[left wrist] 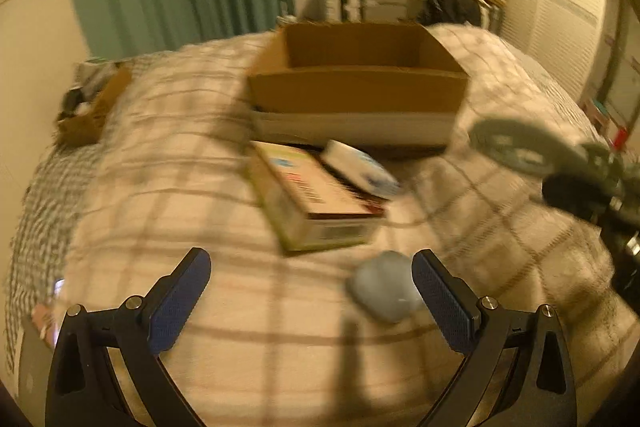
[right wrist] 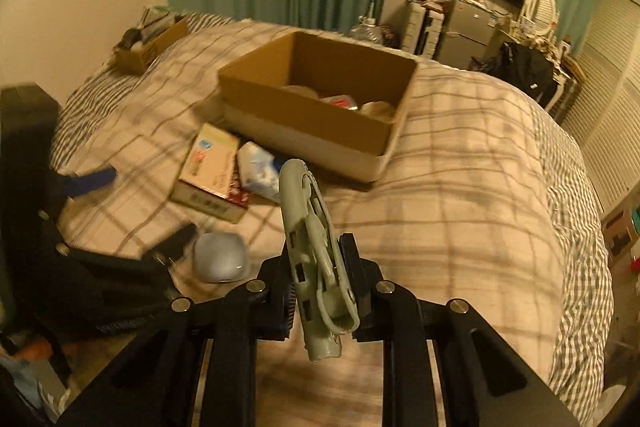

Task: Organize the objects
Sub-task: 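Grasp the white earbud case with the left gripper, then lower the earbud case into the box with the left gripper while the right drops the clip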

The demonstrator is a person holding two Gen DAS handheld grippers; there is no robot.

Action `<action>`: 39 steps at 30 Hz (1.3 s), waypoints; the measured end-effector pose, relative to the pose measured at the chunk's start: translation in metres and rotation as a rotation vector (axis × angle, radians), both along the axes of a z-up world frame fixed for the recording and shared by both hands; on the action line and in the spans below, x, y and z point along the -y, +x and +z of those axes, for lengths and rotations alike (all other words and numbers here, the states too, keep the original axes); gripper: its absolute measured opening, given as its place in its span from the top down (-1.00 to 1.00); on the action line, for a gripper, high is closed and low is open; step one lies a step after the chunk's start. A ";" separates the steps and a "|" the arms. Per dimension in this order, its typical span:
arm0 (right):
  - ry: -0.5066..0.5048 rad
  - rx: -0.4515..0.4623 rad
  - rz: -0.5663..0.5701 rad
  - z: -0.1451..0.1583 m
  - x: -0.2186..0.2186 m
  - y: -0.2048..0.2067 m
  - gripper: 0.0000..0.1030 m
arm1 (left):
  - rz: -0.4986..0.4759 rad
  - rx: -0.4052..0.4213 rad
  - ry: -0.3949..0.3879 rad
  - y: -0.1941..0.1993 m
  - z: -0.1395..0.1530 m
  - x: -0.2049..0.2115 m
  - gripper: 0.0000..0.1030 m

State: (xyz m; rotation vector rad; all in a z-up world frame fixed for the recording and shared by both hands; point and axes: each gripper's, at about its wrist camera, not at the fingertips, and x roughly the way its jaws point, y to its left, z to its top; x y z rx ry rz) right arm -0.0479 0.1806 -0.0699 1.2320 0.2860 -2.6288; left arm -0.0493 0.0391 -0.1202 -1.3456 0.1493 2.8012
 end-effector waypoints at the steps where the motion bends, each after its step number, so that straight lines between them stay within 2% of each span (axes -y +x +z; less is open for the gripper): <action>1: -0.005 -0.003 -0.007 0.000 -0.005 0.000 0.64 | -0.009 0.009 -0.002 -0.002 -0.003 -0.005 -1.00; 3: -0.004 -0.002 -0.017 -0.001 -0.012 -0.001 0.64 | -0.041 0.041 0.017 -0.007 -0.012 -0.013 -0.99; 5: -0.012 0.006 -0.023 -0.006 -0.016 -0.002 0.64 | -0.066 0.082 0.026 -0.010 -0.024 -0.019 -0.79; 8: -0.029 0.032 -0.027 -0.017 -0.020 -0.005 0.64 | -0.099 0.125 0.022 -0.014 -0.037 -0.023 -0.61; 9: -0.032 0.036 -0.027 -0.019 -0.020 -0.006 0.64 | -0.110 0.131 0.030 -0.014 -0.038 -0.024 -0.50; 10: -0.032 0.037 -0.028 -0.021 -0.019 -0.005 0.64 | -0.133 0.141 0.049 -0.013 -0.039 -0.025 -0.24; 11: -0.033 0.036 -0.030 -0.021 -0.018 -0.005 0.64 | -0.150 0.150 0.064 -0.013 -0.040 -0.026 -0.14; 16: -0.036 0.027 -0.036 -0.019 -0.019 -0.001 0.64 | -0.139 0.135 0.089 -0.008 -0.034 -0.021 -0.14; 21: -0.038 0.006 -0.031 -0.011 -0.018 0.007 0.64 | -0.071 0.054 0.122 0.006 -0.010 -0.004 -0.14; 25: -0.038 -0.022 -0.019 0.000 -0.016 0.014 0.64 | -0.060 0.004 0.129 0.017 0.009 0.003 -0.14; 32: -0.040 -0.097 0.010 0.035 -0.012 0.020 0.64 | -0.056 -0.067 0.163 0.014 0.052 0.017 -0.14; 37: -0.038 -0.161 0.032 0.068 -0.009 0.010 0.64 | -0.058 -0.129 0.179 -0.008 0.092 0.023 -0.14; 39: -0.037 -0.191 0.044 0.085 -0.006 0.000 0.64 | -0.055 -0.170 0.153 -0.022 0.110 0.024 -0.14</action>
